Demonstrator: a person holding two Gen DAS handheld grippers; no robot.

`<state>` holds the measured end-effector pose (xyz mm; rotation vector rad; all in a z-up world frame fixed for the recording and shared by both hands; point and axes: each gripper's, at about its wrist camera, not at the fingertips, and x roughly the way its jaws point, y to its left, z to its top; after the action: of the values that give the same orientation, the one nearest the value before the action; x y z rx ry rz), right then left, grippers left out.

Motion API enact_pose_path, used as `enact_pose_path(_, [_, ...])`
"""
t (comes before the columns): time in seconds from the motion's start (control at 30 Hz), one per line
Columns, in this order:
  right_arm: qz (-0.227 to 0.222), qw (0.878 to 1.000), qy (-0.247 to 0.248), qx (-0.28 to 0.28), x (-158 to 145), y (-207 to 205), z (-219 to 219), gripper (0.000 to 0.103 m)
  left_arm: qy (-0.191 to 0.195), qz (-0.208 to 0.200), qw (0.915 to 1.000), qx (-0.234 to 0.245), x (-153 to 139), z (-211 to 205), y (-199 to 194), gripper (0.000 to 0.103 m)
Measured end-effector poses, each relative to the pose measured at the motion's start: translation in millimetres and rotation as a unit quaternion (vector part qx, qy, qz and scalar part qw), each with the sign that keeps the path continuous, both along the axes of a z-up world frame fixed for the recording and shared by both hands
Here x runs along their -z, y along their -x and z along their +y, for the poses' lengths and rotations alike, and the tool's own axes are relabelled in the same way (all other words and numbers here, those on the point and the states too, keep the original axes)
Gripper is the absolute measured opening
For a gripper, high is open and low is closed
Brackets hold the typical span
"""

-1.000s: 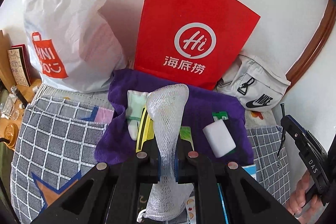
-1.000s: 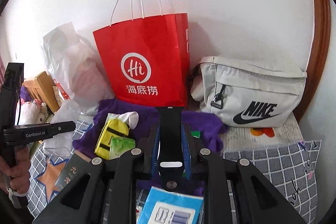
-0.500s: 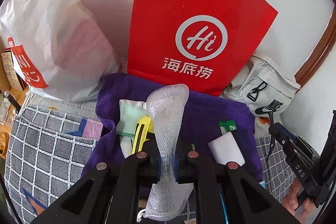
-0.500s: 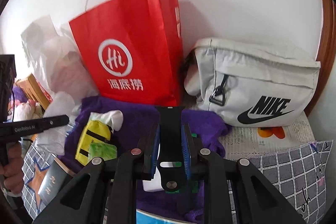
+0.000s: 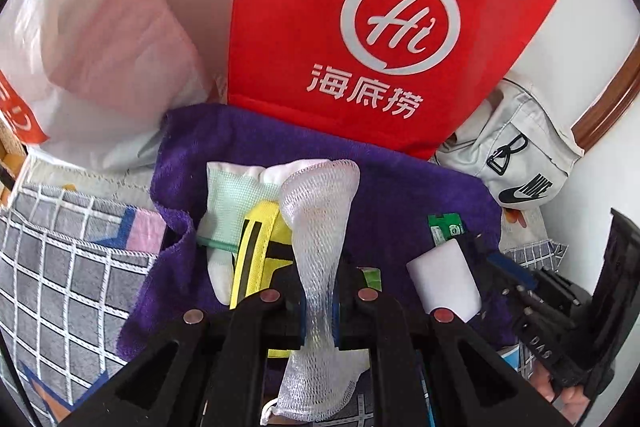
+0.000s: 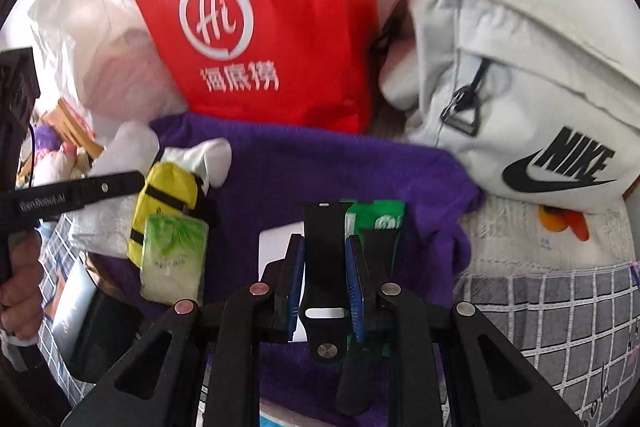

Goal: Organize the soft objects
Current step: 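Lower the mesh bag with the left tool while the right tool lowers the strap over the towel, then open the left tool on the towel while the right tool releases the strap there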

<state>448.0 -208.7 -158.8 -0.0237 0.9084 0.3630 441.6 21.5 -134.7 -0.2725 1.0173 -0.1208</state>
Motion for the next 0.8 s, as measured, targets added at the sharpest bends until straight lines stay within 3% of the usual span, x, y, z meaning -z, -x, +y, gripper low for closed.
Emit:
enact_pose_path(0.27, [0.018, 1.000, 0.017, -0.018, 11, -1, 10, 0.021, 0.011, -0.016, 0.9998, 0.006, 2, -2, -2, 0.009])
enact_pose_path(0.47, [0.013, 1.000, 0.009, -0.017, 7, -1, 6, 0.021, 0.033, 0.002, 0.9993, 0.014, 12, -5, -8, 0.010])
enact_pose_path(0.53, [0.012, 1.000, 0.003, -0.016, 3, -1, 3, 0.027, 0.038, 0.004, 0.9992, 0.011, 14, -6, -8, 0.019])
enact_pose_path(0.6, [0.007, 1.000, -0.004, -0.016, -2, 1, -2, 0.040, 0.046, 0.001, 0.9988, 0.015, 15, -7, -8, 0.021])
enact_pose_path(0.67, [-0.004, 1.000, -0.008, -0.014, -8, 4, -8, 0.043, 0.048, 0.002, 0.9986, 0.020, 16, -10, -8, 0.024])
enact_pose_path(0.8, [-0.014, 1.000, -0.023, -0.002, -20, 6, -17, 0.051, 0.049, -0.001, 0.9986, 0.021, 16, -14, -8, 0.051])
